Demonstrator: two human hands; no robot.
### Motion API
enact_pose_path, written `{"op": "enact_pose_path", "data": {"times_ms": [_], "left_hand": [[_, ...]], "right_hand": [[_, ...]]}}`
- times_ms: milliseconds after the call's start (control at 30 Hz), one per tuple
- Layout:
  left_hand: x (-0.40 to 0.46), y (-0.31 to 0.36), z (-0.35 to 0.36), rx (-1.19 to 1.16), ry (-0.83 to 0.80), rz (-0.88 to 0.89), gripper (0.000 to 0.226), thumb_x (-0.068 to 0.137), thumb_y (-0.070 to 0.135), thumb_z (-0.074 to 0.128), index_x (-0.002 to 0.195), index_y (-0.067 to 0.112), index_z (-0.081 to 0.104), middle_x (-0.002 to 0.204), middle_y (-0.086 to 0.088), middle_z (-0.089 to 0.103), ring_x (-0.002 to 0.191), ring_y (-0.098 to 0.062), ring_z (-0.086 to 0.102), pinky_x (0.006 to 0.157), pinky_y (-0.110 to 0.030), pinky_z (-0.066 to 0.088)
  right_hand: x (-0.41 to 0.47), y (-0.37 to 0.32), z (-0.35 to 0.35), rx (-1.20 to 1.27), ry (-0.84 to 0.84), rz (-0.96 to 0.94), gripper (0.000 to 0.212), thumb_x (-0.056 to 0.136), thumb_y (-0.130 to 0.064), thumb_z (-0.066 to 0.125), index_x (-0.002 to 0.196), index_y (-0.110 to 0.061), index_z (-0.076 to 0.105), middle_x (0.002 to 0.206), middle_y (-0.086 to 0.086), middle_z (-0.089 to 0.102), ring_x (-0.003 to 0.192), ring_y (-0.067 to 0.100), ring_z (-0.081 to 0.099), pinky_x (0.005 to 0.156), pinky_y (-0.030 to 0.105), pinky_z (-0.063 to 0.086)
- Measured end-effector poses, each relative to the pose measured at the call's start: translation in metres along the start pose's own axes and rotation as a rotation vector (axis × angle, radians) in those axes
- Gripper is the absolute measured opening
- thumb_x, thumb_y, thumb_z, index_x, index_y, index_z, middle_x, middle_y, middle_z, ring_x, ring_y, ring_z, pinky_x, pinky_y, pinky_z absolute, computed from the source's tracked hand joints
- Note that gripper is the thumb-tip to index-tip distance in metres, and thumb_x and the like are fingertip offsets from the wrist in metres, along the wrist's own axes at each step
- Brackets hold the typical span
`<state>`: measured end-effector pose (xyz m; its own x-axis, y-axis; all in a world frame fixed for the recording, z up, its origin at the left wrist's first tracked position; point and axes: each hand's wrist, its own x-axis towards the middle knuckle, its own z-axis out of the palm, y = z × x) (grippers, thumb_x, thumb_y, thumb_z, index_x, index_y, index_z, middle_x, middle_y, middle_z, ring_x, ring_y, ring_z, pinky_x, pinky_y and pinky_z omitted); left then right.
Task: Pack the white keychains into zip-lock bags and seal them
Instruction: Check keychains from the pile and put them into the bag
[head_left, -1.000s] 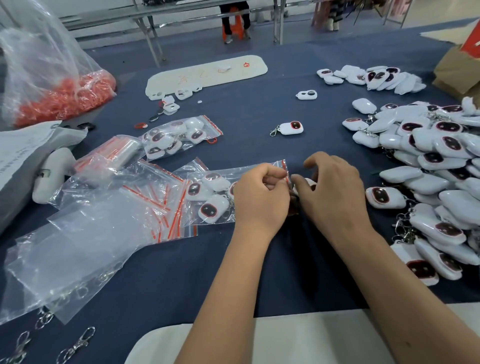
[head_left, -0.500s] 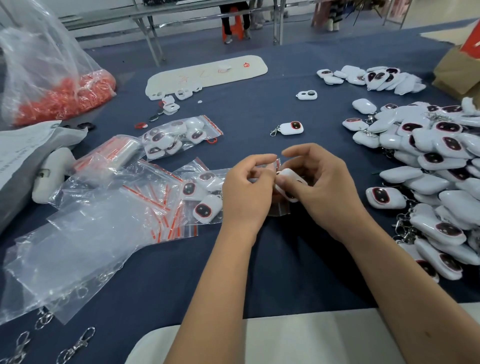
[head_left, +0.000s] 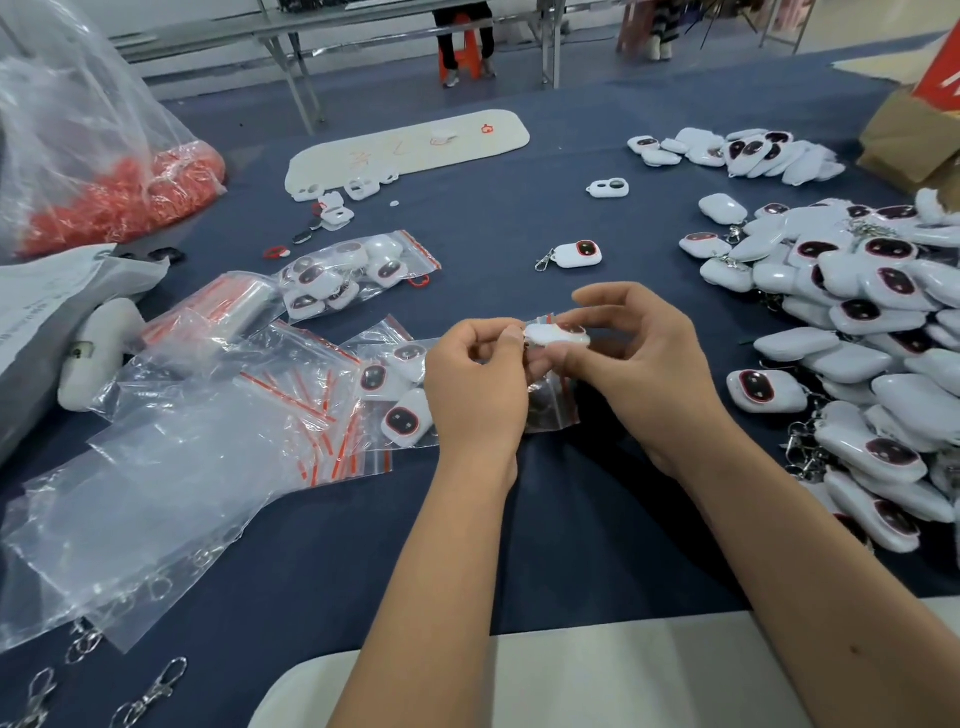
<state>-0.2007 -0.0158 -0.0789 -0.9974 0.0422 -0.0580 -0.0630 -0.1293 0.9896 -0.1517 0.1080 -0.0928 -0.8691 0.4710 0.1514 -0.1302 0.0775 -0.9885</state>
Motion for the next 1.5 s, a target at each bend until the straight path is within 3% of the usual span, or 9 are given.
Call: {"op": "enact_pose_path", "data": {"times_ms": [200, 333, 467, 733, 833, 900, 1000, 1200, 1500], "left_hand": [[-0.005, 0.003, 0.0, 0.233, -0.194, 0.052, 0.014, 0.078, 0.014, 0.061, 0.065, 0.011, 0.06, 0.068, -0.015, 0.066, 0.072, -0.041, 0.071, 0.076, -0.057, 0.063], [-0.013, -0.001, 0.005, 0.483, -0.245, 0.332, 0.02, 0.079, 0.01, 0.068, 0.063, 0.009, 0.056, 0.06, -0.008, 0.06, 0.056, -0.022, 0.056, 0.058, -0.033, 0.051], [-0.011, -0.005, 0.003, 0.61, -0.214, 0.509, 0.023, 0.079, 0.007, 0.07, 0.062, 0.008, 0.053, 0.053, 0.001, 0.05, 0.058, -0.02, 0.046, 0.055, -0.027, 0.036], [-0.01, -0.004, 0.004, 0.425, -0.137, 0.352, 0.026, 0.091, 0.021, 0.065, 0.065, 0.017, 0.065, 0.061, 0.005, 0.064, 0.059, -0.007, 0.056, 0.059, -0.014, 0.043], [-0.004, -0.004, 0.003, 0.363, -0.057, 0.243, 0.022, 0.092, 0.022, 0.066, 0.071, 0.018, 0.063, 0.068, 0.003, 0.066, 0.068, -0.025, 0.069, 0.069, -0.047, 0.06], [-0.004, -0.001, 0.002, 0.289, -0.072, 0.167, 0.015, 0.094, 0.027, 0.069, 0.083, 0.017, 0.067, 0.077, -0.005, 0.07, 0.072, -0.033, 0.072, 0.067, -0.054, 0.062], [-0.004, 0.0, 0.0, 0.136, -0.113, 0.068, 0.012, 0.094, 0.023, 0.074, 0.091, 0.012, 0.071, 0.076, -0.006, 0.072, 0.065, -0.025, 0.074, 0.058, -0.039, 0.063], [-0.004, 0.0, -0.001, 0.086, -0.186, 0.028, 0.002, 0.092, 0.012, 0.075, 0.09, 0.012, 0.075, 0.079, -0.004, 0.074, 0.059, -0.014, 0.067, 0.054, -0.024, 0.054], [0.001, -0.001, -0.005, 0.072, -0.195, 0.006, 0.008, 0.095, 0.012, 0.071, 0.088, 0.008, 0.071, 0.063, 0.002, 0.06, 0.05, -0.01, 0.053, 0.047, -0.024, 0.046]], "right_hand": [[0.008, -0.004, -0.004, 0.396, -0.027, 0.116, 0.027, 0.099, 0.01, 0.055, 0.119, -0.003, 0.067, 0.118, 0.009, 0.078, 0.103, 0.023, 0.073, 0.089, 0.034, 0.057], [0.007, -0.009, -0.003, 0.504, -0.058, 0.201, 0.029, 0.109, -0.008, 0.042, 0.117, -0.001, 0.07, 0.119, 0.015, 0.077, 0.108, 0.031, 0.075, 0.095, 0.041, 0.062], [0.006, -0.009, -0.002, 0.515, -0.051, 0.244, 0.034, 0.113, -0.017, 0.041, 0.12, 0.003, 0.068, 0.117, 0.019, 0.077, 0.109, 0.031, 0.076, 0.089, 0.04, 0.064], [0.009, -0.007, 0.002, 0.473, 0.006, 0.254, 0.031, 0.111, -0.018, 0.047, 0.106, 0.002, 0.071, 0.109, 0.02, 0.078, 0.103, 0.033, 0.077, 0.09, 0.041, 0.063], [0.008, -0.005, 0.006, 0.423, 0.005, 0.219, 0.031, 0.111, -0.019, 0.048, 0.103, -0.001, 0.072, 0.108, 0.016, 0.079, 0.101, 0.032, 0.078, 0.082, 0.039, 0.064], [0.007, -0.002, 0.007, 0.318, -0.004, 0.182, 0.029, 0.111, -0.023, 0.052, 0.102, -0.005, 0.073, 0.11, 0.016, 0.079, 0.103, 0.041, 0.075, 0.083, 0.052, 0.064], [0.006, 0.002, 0.007, 0.215, -0.01, 0.124, 0.022, 0.107, -0.024, 0.059, 0.107, -0.009, 0.074, 0.11, 0.017, 0.078, 0.105, 0.048, 0.072, 0.09, 0.067, 0.059], [0.004, 0.0, 0.008, 0.224, -0.014, 0.084, 0.018, 0.104, -0.02, 0.064, 0.101, -0.012, 0.081, 0.102, 0.015, 0.08, 0.096, 0.036, 0.076, 0.08, 0.049, 0.063], [0.004, 0.002, 0.008, 0.18, -0.06, 0.06, 0.018, 0.104, -0.02, 0.064, 0.106, -0.014, 0.082, 0.104, 0.015, 0.08, 0.102, 0.042, 0.075, 0.095, 0.063, 0.058]]}}
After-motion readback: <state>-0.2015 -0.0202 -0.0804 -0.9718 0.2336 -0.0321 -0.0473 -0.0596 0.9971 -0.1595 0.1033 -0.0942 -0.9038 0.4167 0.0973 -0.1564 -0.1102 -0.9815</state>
